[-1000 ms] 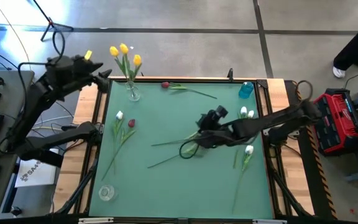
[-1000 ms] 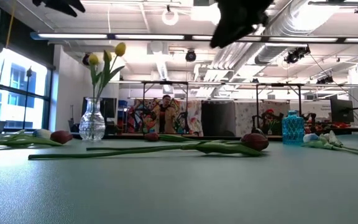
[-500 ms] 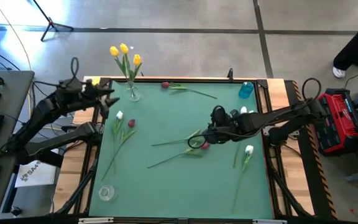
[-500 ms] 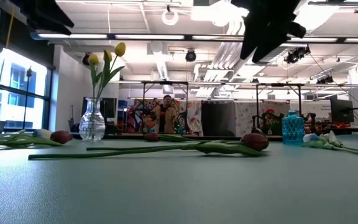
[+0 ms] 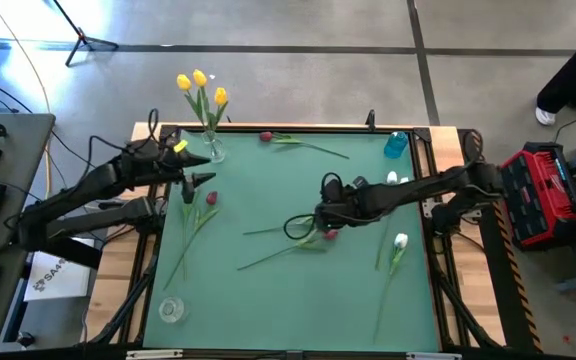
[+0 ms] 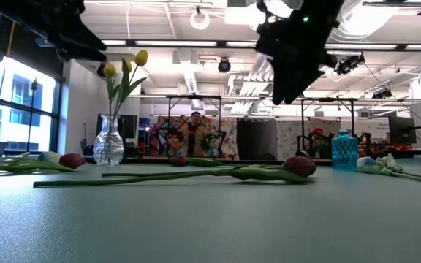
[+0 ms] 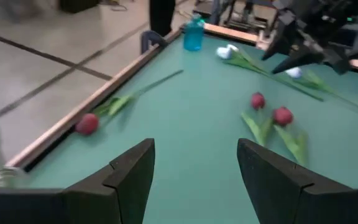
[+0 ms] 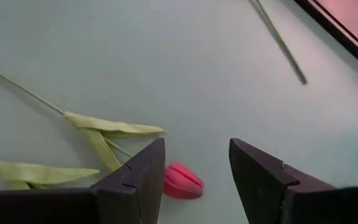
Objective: Sort flowers into vase by color
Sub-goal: Put the top right red tulip into the blue vase
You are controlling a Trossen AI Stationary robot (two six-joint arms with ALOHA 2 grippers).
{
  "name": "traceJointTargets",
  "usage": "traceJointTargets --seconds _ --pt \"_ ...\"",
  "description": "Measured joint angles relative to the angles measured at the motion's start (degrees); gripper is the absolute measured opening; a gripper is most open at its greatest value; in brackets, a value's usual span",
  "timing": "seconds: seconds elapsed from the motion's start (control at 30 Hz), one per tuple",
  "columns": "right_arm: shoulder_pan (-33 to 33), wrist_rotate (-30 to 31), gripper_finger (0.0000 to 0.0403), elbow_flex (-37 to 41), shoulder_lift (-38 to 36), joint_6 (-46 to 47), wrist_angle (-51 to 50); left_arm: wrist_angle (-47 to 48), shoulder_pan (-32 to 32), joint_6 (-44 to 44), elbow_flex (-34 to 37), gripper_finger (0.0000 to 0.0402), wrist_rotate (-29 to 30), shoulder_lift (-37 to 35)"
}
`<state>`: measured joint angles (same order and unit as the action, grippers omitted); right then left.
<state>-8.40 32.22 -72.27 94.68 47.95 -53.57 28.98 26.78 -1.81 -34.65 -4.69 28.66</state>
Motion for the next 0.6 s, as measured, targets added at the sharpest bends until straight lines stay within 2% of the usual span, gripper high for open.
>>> traceJointTargets --seconds 0.2,0.37,0.6 --pt "-0.84 -0.98 0.0167 0.0 3.33 -9.11 15.88 -6.39 -6.14 -2.23 3.33 0.0218 0.93 1.72" --pt "-2.61 -6.84 0.0167 0.0 7.56 -16.12 30.52 -13.97 -12.24 -4.16 7.26 0.0218 1.58 2.63" --pt "-5.6 -6.1 0.0167 0.0 11.68 -16.96 36.8 -15.72 -20.19 -5.65 9.45 0.0218 11.36 3.0"
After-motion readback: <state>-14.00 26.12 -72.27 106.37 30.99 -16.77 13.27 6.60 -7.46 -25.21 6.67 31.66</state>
